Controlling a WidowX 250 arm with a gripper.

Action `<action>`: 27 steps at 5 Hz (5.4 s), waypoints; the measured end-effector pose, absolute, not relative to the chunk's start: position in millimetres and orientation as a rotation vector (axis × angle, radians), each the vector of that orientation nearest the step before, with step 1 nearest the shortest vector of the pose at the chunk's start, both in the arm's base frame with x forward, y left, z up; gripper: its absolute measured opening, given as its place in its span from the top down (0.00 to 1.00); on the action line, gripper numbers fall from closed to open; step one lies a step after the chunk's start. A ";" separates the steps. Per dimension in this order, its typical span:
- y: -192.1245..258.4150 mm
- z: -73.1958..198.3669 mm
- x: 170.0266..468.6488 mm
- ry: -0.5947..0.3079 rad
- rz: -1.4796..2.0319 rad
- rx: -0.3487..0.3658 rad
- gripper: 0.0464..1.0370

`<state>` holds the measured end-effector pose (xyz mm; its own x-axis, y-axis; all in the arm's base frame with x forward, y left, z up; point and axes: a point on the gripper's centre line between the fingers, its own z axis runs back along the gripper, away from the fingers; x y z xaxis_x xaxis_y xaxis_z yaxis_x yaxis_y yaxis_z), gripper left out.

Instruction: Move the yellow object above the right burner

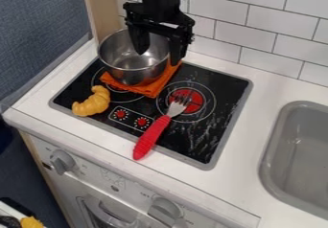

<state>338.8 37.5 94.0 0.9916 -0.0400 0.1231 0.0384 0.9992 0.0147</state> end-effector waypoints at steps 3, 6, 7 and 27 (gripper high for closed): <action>74.4 109.3 278.9 -0.150 0.030 0.016 0.04; 135.3 44.0 237.4 -0.039 -0.022 0.042 0.04; 130.5 26.4 243.8 -0.009 -0.028 0.057 0.04; -52.9 51.1 392.0 -0.022 -0.219 0.009 0.04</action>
<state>392.0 -52.9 51.1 0.9759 -0.2174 0.0206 0.2172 0.9761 0.0115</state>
